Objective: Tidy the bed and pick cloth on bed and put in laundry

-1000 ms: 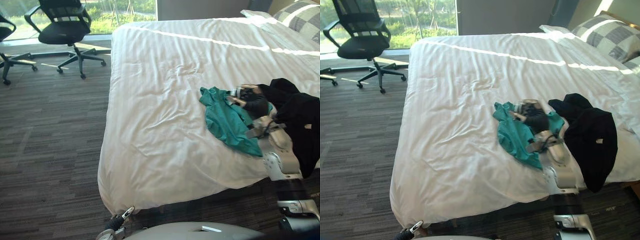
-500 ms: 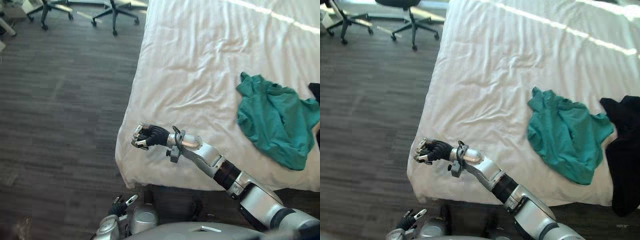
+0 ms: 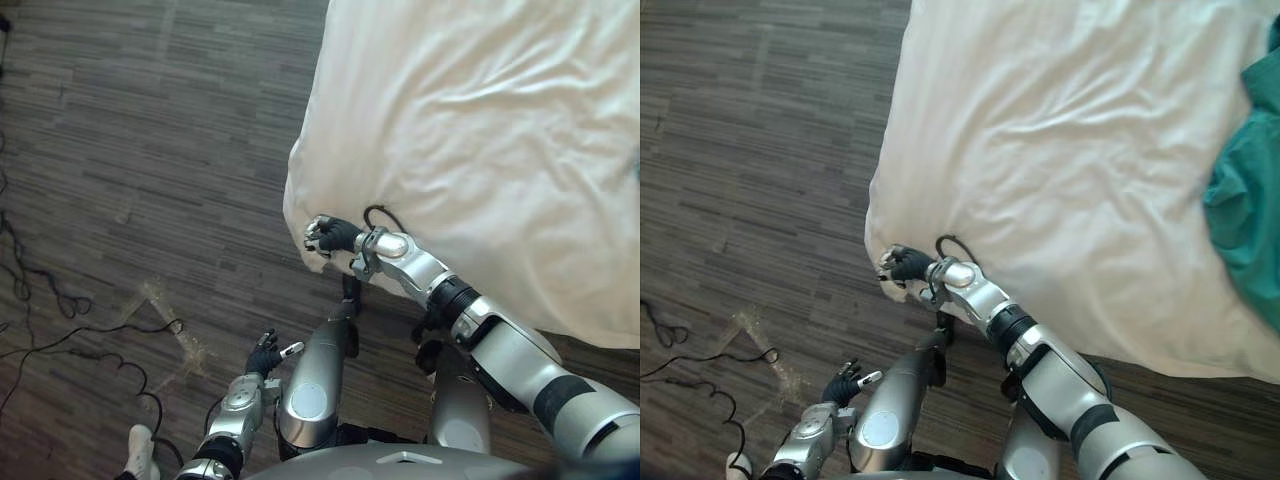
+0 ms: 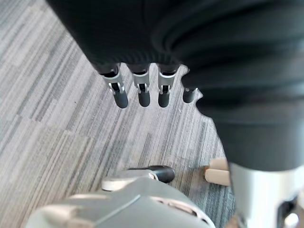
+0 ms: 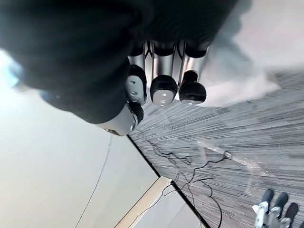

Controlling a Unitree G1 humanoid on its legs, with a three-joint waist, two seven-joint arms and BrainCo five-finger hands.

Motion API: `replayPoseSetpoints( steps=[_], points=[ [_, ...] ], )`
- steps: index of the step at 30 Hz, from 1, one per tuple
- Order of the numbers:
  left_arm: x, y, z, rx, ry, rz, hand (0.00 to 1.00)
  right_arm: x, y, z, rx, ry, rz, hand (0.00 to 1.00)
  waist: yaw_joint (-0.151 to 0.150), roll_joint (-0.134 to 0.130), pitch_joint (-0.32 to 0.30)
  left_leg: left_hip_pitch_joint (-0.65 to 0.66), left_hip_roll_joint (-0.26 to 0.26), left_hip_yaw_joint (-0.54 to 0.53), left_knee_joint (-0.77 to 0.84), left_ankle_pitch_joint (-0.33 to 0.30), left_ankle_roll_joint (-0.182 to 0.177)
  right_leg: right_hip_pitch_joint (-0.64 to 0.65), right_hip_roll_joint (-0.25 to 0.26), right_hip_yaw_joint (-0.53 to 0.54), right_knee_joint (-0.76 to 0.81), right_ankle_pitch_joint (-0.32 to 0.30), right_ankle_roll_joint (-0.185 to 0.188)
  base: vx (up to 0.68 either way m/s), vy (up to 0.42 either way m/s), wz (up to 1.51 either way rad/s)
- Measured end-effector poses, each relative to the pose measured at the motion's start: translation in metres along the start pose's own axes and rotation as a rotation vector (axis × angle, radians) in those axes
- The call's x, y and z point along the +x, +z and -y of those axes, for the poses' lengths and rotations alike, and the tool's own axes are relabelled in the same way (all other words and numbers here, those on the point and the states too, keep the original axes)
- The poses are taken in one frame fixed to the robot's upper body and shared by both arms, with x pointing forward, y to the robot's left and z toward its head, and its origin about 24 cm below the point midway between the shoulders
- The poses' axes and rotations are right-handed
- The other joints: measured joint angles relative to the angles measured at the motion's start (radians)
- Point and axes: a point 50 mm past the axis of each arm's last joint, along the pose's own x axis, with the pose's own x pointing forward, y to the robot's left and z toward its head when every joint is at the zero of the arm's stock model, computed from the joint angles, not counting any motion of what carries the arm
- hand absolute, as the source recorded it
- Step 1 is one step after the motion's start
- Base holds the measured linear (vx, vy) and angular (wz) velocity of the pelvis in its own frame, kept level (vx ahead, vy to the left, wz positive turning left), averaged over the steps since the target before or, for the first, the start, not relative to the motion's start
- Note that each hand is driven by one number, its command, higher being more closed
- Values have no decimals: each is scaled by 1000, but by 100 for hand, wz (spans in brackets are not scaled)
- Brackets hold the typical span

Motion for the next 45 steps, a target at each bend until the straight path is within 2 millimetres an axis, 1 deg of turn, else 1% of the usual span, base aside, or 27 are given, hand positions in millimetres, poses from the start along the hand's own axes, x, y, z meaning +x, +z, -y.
replayPoseSetpoints(
  steps=[3, 5, 6, 7, 8, 10, 12, 14, 15, 16, 18, 20, 23, 25, 27, 29, 32, 35, 37, 38, 39, 40, 41, 42, 43, 44, 45],
  points=[
    [3, 9, 4, 24, -23, 36, 0, -10, -31, 11, 56, -14, -99, 100, 8, 12, 5, 2, -12, -3, -33, 21, 4, -8, -9, -1, -5, 11, 5, -96, 57, 9],
    [4, 13, 5, 36, -32, 50, 0, -25, -69, 11, 107, -17, -213, 100, 5, 13, 5, 3, -19, -3, -35, 21, 4, -3, -14, -1, -18, 26, 11, -59, 54, 0],
    [4, 13, 5, 36, -32, 53, 0, -31, -81, 11, 123, -22, -245, 100, 3, 13, 5, 4, -22, -3, -35, 21, 4, 1, -14, -1, -25, 30, 12, -20, 42, -3],
    [5, 13, 5, 35, -32, 55, 0, -43, -102, 9, 158, -28, -295, 100, -1, 12, 5, 4, -24, -2, -35, 27, 12, 7, -11, 0, -45, 44, 17, 1, 50, -6],
    [4, 13, 3, 38, -28, 50, 0, -51, -117, 3, 185, -19, -326, 100, -17, 11, 6, 6, -25, 0, -35, 30, 17, 19, -6, 0, -67, 60, 21, 13, 44, -7],
    [4, 13, 1, 41, -23, 49, 0, -53, -126, -11, 210, 41, -325, 100, -41, 6, 9, 27, -26, 5, -35, 30, 17, 49, 2, 3, -101, 82, 24, 37, 23, -13],
    [4, 13, -2, 45, -18, 51, 0, -48, -119, -31, 213, 147, -253, 100, -52, -13, 20, 75, -25, 6, -37, 25, 10, 99, 13, 17, -137, 98, 28, 30, 0, -30],
    [3, 13, -5, 50, -14, 51, 0, -39, -100, -65, 175, 325, -136, 100, -54, -38, 12, 131, -17, 17, -52, 17, 0, 146, 28, 38, -170, 109, 25, 17, -16, -43],
    [1, 9, -9, 56, -4, 41, 0, -35, -88, -93, 157, 450, -76, 100, -55, -61, -6, 154, -11, 33, -65, 12, -6, 156, 34, 57, -184, 110, 23, 17, -18, -43],
    [0, 7, -12, 61, 1, 33, 0, -33, -82, -107, 150, 508, -47, 100, -58, -72, -19, 159, -8, 37, -68, 9, -8, 160, 38, 58, -191, 110, 23, 38, -29, -39],
    [-4, -6, -22, 75, 27, -15, 0, -31, -61, -149, 162, 685, 54, 100, -77, -112, -75, 203, 0, 46, -92, 7, -10, 203, 56, 60, -225, 117, 23, 73, -33, -17],
    [-8, -19, -28, 81, 45, -74, 0, -36, -57, -169, 219, 759, 91, 100, -76, -141, -140, 242, 3, 55, -106, 4, -15, 254, 74, 66, -274, 128, 29, 118, -32, -9],
    [-16, -37, -36, 118, 62, -161, 0, -41, -38, -183, 343, 847, 181, 100, -77, -183, -239, 318, 6, 69, -142, -2, -23, 324, 89, 74, -316, 134, 35, 127, -20, -16],
    [-22, -49, -42, 96, 81, -213, 0, -43, -22, -185, 479, 900, 237, 100, -77, -197, -280, 357, 10, 88, -160, -6, -28, 346, 97, 86, -319, 132, 38, 91, -18, -27],
    [-25, -56, -43, 87, 86, -255, 0, -46, -8, -184, 623, 957, 286, 100, -78, -200, -308, 377, 13, 105, -164, -12, -33, 359, 99, 99, -319, 128, 38, 42, -2, -22],
    [-32, -68, -45, 98, 97, -305, 0, -49, 8, -186, 756, 1018, 327, 100, -80, -191, -322, 404, 13, 118, -164, -20, -34, 375, 99, 114, -319, 127, 38, 15, 5, -25],
    [-40, -82, -46, 108, 99, -363, 0, -44, 15, -190, 820, 953, 325, 100, -82, -180, -333, 426, 15, 134, -165, -23, -35, 392, 101, 116, -318, 125, 37, -7, -1, -8],
    [-46, -91, -47, 97, 81, -400, 0, -32, 12, -186, 850, 802, 330, 100, -81, -180, -340, 428, 19, 138, -165, -23, -35, 392, 104, 124, -318, 125, 37, -7, -2, -1],
    [-47, -94, -47, 94, 73, -399, 0, -21, 4, -175, 873, 654, 314, 100, -79, -171, -335, 426, 19, 138, -165, -21, -33, 391, 105, 124, -317, 126, 36, 0, 0, 0],
    [-46, -91, -46, 89, 64, -375, 0, -12, -4, -159, 884, 524, 299, 100, -77, -165, -329, 419, 19, 138, -165, -20, -31, 383, 104, 124, -315, 128, 35, -52, 11, 1],
    [-44, -88, -44, 93, 54, -353, 0, -6, -9, -139, 885, 407, 294, 100, -78, -160, -325, 402, 18, 137, -164, -16, -29, 364, 97, 131, -310, 132, 32, -71, 26, -1],
    [-42, -85, -44, 77, 53, -333, 0, -3, -11, -126, 880, 348, 293, 100, -78, -156, -322, 387, 17, 137, -164, -15, -30, 341, 96, 134, -304, 133, 31, -105, 43, -6],
    [-34, -70, -40, 52, 38, -268, 0, 1, -6, -91, 872, 216, 329, 100, -81, -143, -295, 341, 14, 137, -162, -5, -31, 287, 89, 138, -282, 138, 23, -112, 47, -3],
    [-29, -61, -37, 16, 17, -232, 0, 1, 1, -64, 858, 132, 360, 100, -84, -130, -263, 311, 12, 135, -151, 2, -25, 256, 81, 138, -268, 142, 21, -121, 43, 2],
    [-23, -52, -34, -8, 0, -199, 0, 0, 5, -46, 844, 81, 377, 100, -85, -121, -238, 296, 9, 133, -145, 6, -20, 242, 78, 138, -259, 145, 20, -150, 39, 12],
    [-13, -34, -22, -50, -47, -131, 0, -5, 9, -9, 830, -36, 394, 100, -85, -88, -183, 266, 4, 130, -128, 9, -16, 213, 71, 139, -239, 148, 19, -181, 42, 11],
    [-9, -24, -10, -76, -90, -91, 0, -15, 7, 23, 831, -153, 397, 100, -86, -58, -142, 245, -1, 129, -121, 13, -10, 188, 62, 140, -227, 152, 22, -168, 53, 5]
  ],
)
